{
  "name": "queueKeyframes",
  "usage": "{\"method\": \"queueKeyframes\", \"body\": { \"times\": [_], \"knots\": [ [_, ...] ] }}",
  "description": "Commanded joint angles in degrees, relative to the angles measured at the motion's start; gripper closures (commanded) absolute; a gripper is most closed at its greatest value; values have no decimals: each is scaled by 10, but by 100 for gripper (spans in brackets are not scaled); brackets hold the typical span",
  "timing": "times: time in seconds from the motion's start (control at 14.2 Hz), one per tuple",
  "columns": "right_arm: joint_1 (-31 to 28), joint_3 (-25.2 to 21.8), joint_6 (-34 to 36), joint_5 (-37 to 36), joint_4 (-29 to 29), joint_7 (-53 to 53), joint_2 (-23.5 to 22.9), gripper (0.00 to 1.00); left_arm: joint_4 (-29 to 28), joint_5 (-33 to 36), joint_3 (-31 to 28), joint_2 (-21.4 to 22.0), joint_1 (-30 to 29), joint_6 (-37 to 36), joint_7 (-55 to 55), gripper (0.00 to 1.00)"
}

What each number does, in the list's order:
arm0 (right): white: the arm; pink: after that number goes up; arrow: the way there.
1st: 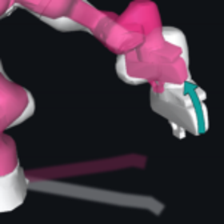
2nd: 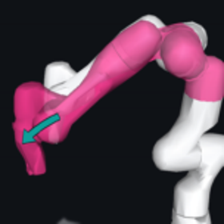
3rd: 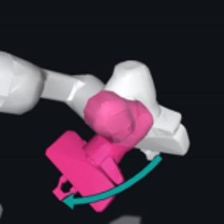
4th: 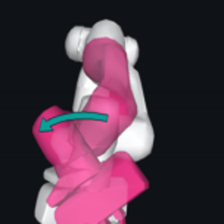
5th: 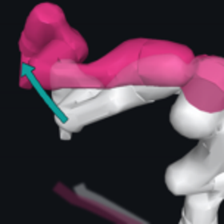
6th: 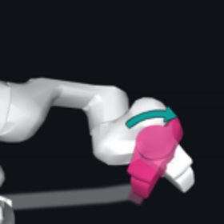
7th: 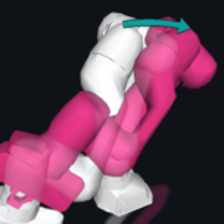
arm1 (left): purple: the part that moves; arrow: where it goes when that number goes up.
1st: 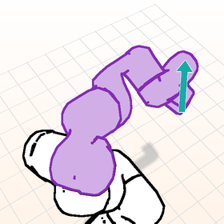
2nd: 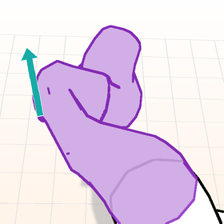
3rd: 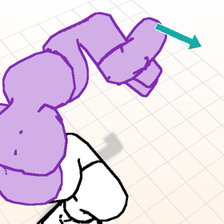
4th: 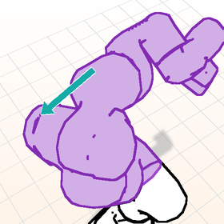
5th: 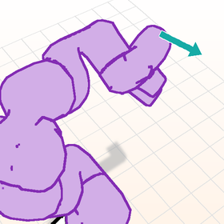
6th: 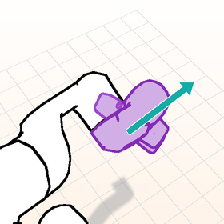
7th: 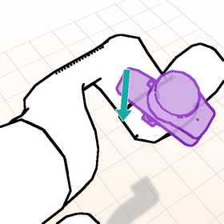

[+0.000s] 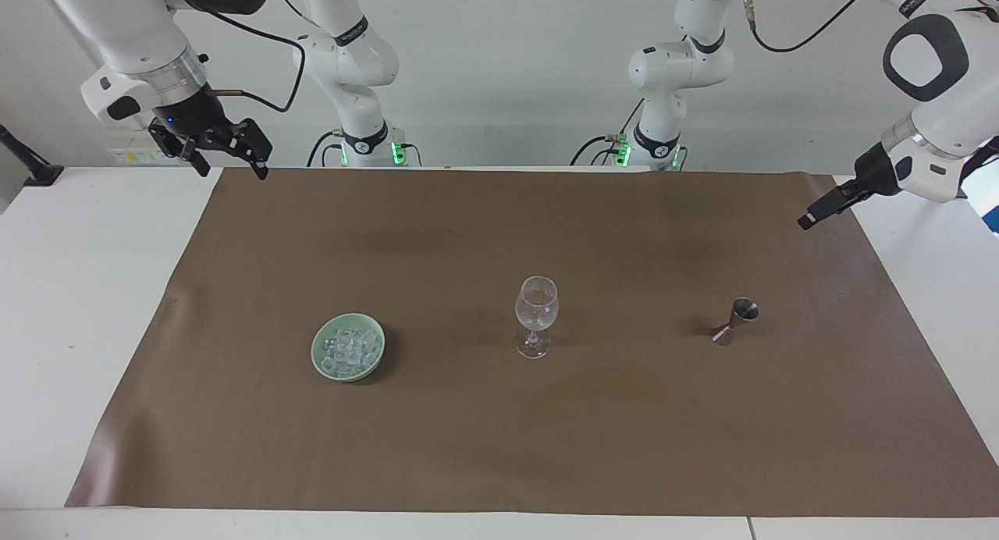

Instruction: Pour wine and add ice with both arms

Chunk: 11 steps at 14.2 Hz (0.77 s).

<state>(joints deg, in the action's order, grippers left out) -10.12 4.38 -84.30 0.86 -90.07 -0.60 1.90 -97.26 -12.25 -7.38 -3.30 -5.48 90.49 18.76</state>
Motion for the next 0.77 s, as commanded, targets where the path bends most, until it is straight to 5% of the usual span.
{"method": "queueKeyframes", "body": {
  "times": [0.0, 0.7],
  "knots": [
    [-3, 2, -9, 2, -5, -15, 5, 0, 1, -55, -18, -21, 0, 7, 104, 0],
    [-3, 2, -9, 2, -5, -15, 4, 0, -6, -242, -77, -132, -30, 24, 268, 0]
  ]
}}
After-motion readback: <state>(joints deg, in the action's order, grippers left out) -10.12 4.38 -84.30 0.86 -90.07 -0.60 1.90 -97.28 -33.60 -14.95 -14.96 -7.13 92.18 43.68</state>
